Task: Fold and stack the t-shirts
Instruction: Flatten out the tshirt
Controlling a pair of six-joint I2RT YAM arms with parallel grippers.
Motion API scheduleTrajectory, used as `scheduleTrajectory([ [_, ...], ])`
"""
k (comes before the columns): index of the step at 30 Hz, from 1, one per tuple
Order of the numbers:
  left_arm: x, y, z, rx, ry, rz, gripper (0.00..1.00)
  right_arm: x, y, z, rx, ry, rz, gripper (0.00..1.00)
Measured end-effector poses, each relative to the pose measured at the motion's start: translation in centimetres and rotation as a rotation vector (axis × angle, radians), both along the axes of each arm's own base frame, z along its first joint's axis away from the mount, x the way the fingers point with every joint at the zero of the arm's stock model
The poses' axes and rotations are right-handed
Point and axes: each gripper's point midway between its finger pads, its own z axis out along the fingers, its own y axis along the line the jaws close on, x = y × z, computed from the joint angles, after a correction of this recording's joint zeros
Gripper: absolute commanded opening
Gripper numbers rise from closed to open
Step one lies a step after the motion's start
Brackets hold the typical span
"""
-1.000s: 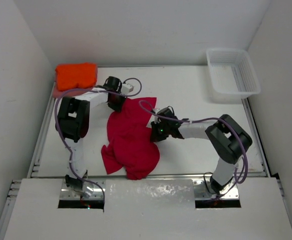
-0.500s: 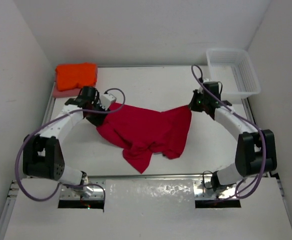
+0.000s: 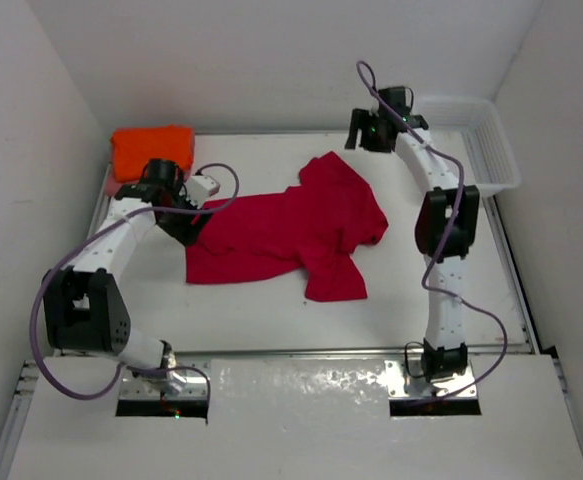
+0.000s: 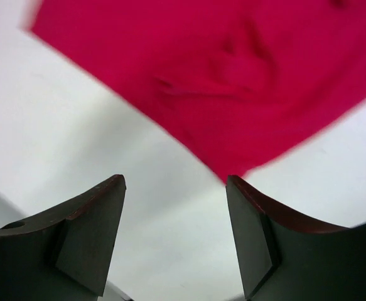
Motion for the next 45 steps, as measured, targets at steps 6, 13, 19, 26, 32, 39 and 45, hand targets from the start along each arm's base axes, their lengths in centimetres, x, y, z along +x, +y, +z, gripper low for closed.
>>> scheduleTrajectory([
  [6,3.5,-0.5,0.3,0.039,-0.115,0.021,0.56,-11.7,-2.5,-0.8,-0.090,0.152,-0.003,0.72],
  [13,5.4,-0.9,-5.4,0.164,-0.099,-0.043,0.54,-23.2,-1.4,1.2,-0.027,0.133,0.089,0.67],
  [19,8.0,-0.1,-7.2,0.100,-0.023,0.031,0.61,-31.4,0.9,-7.1,-0.032,0.363,0.152,0.68],
  [26,6.7,-0.9,-8.4,0.029,0.017,0.074,0.40,-36.6,2.7,-12.2,-0.089,0.508,0.206,0.69],
  [32,5.4,-1.7,-9.2,-0.009,0.065,0.076,0.55,-38.0,3.5,-13.6,-0.163,0.520,0.246,0.70],
  [39,4.6,-3.3,-8.2,-0.108,0.090,0.098,0.59,-37.9,3.7,-13.9,-0.198,0.499,0.230,0.54],
  [45,5.4,-2.7,-8.4,-0.074,0.096,0.150,0.41,-36.8,4.3,-14.1,-0.168,0.473,0.197,0.16],
])
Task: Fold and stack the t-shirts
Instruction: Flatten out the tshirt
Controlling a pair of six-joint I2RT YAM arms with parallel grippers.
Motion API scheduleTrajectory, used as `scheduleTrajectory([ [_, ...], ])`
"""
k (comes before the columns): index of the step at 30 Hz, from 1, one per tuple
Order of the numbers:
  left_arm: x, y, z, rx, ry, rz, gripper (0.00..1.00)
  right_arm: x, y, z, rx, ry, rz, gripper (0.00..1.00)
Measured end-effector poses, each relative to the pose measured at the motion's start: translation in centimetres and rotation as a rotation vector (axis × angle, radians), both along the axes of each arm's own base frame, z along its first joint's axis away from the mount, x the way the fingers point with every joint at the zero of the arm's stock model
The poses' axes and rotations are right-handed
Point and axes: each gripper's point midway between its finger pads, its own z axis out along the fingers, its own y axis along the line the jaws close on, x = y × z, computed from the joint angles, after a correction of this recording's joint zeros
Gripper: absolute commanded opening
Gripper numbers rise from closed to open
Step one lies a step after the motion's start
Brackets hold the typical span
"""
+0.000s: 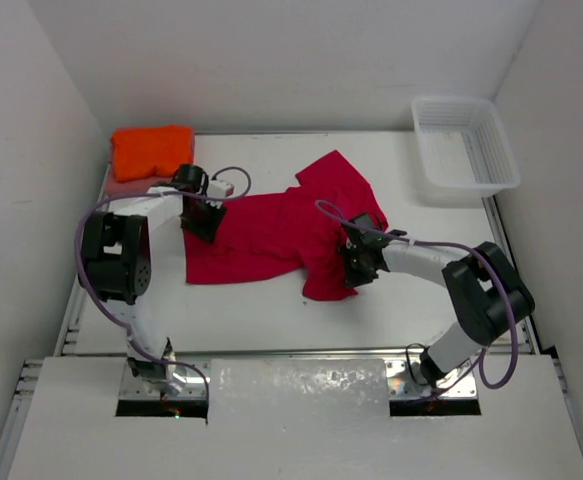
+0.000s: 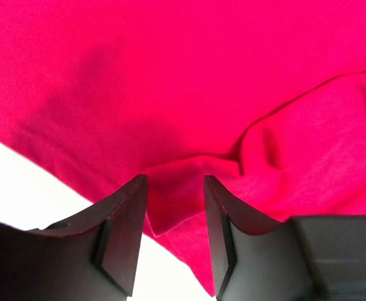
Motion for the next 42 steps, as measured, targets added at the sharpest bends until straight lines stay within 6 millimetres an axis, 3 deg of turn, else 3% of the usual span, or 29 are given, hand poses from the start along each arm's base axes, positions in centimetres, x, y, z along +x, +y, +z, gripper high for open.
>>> scheduleTrajectory([
  [3,-0.9,0.8,-0.5,0.033,0.047,0.014,0.56,0.3,0.5,0.0,0.029,-0.012,-0.014,0.01],
  [9,-2.2,1.1,-0.2,0.051,0.094,-0.039,0.58,0.4,1.1,0.1,0.060,-0.013,-0.020,0.00],
  [18,-1.5,2.3,4.5,0.172,-0.168,-0.443,0.59,0.3,1.4,0.1,0.074,-0.008,-0.009,0.00],
  [24,-2.7,2.5,1.6,0.186,-0.048,-0.678,0.59,0.3,1.4,0.1,0.073,-0.008,-0.008,0.00],
  [31,-1.8,3.1,0.3,0.226,-0.028,-0.741,0.48,0.3,1.4,0.1,0.072,-0.006,-0.007,0.00],
  [38,-0.9,3.0,-0.1,0.232,-0.039,-0.742,0.44,0.3,1.3,0.1,0.066,-0.002,-0.002,0.00],
  [40,-1.1,3.0,-0.4,0.230,-0.033,-0.742,0.40,0.3,1.3,0.1,0.064,0.001,-0.001,0.00],
  [42,-1.5,3.0,-0.9,0.220,-0.019,-0.740,0.28,0.3,1.3,0.1,0.062,0.004,0.001,0.00],
])
